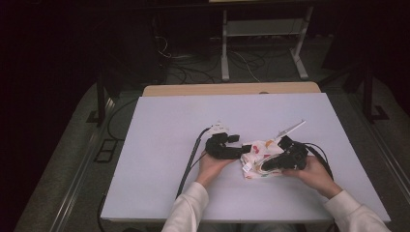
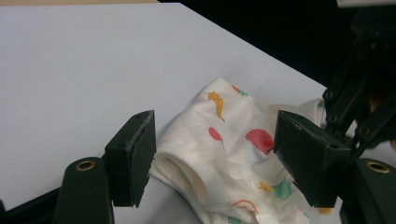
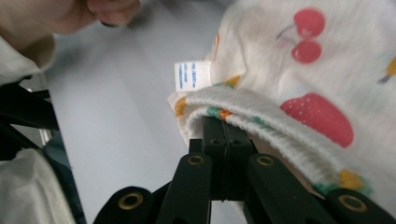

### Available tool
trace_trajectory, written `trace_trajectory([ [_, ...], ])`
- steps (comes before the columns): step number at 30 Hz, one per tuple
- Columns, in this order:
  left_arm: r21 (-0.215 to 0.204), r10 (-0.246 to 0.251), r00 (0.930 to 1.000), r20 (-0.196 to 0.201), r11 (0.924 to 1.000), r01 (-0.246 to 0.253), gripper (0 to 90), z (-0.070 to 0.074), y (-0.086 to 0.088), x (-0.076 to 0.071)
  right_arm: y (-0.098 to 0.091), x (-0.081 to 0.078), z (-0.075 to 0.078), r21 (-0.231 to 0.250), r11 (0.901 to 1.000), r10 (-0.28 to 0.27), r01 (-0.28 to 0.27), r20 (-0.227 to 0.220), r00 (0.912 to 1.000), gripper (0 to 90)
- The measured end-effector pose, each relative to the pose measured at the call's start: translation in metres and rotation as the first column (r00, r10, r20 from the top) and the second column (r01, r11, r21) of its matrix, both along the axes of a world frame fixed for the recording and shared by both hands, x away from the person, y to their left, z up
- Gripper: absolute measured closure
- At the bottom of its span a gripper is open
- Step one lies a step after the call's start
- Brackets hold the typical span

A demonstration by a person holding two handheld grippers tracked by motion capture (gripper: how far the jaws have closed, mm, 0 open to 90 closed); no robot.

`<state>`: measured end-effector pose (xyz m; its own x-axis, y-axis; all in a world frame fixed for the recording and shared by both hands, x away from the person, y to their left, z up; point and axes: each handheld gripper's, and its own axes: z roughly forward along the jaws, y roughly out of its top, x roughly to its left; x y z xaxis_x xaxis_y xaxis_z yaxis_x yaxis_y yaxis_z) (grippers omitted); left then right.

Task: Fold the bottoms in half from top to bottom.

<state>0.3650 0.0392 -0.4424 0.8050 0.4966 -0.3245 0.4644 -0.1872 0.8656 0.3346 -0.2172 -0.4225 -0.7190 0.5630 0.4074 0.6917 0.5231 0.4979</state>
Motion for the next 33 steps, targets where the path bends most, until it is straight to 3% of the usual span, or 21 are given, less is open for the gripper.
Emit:
trace_trajectory([
  [6, 0.002, 0.006, 0.9999, -0.011, 1.0, -0.006, 23.6, -0.001, 0.0, 0.0, 0.002, -0.013, -0.01, -0.031, 0.9993, -0.019, 0.02, 0.03, 0.9994, 88.6],
  [14, -0.011, 0.006, 0.9997, -0.023, 0.9999, -0.006, 20.3, -0.002, -0.002, 0.001, 0.0, -0.022, -0.016, -0.026, 0.9987, -0.041, 0.043, 0.08, 0.996, 88.7],
  [20, -0.013, 0.009, 0.9998, -0.016, 0.9999, -0.01, 19.6, -0.001, -0.002, 0.0, -0.001, -0.026, -0.016, -0.018, 0.9996, -0.018, 0.019, 0.05, 0.9986, 84.9],
  [25, -0.017, 0.016, 0.9998, -0.011, 0.9997, -0.016, 19.2, 0.001, 0.0, 0.001, -0.005, -0.033, -0.01, 0.006, 0.9998, 0.017, -0.017, 0.038, 0.9991, 82.5],
  [27, -0.025, 0.018, 0.9998, -0.007, 0.9995, -0.018, 18.8, 0.002, 0.001, 0.001, -0.009, -0.036, -0.002, 0.049, 0.9985, 0.022, -0.024, 0.042, 0.9989, 78.8],
  [33, -0.025, 0.017, 0.9998, -0.013, 0.9995, -0.017, 16.9, 0.002, 0.002, 0.001, -0.02, -0.037, 0.015, 0.11, 0.994, -0.011, 0.002, 0.078, 0.9969, 72.8],
])
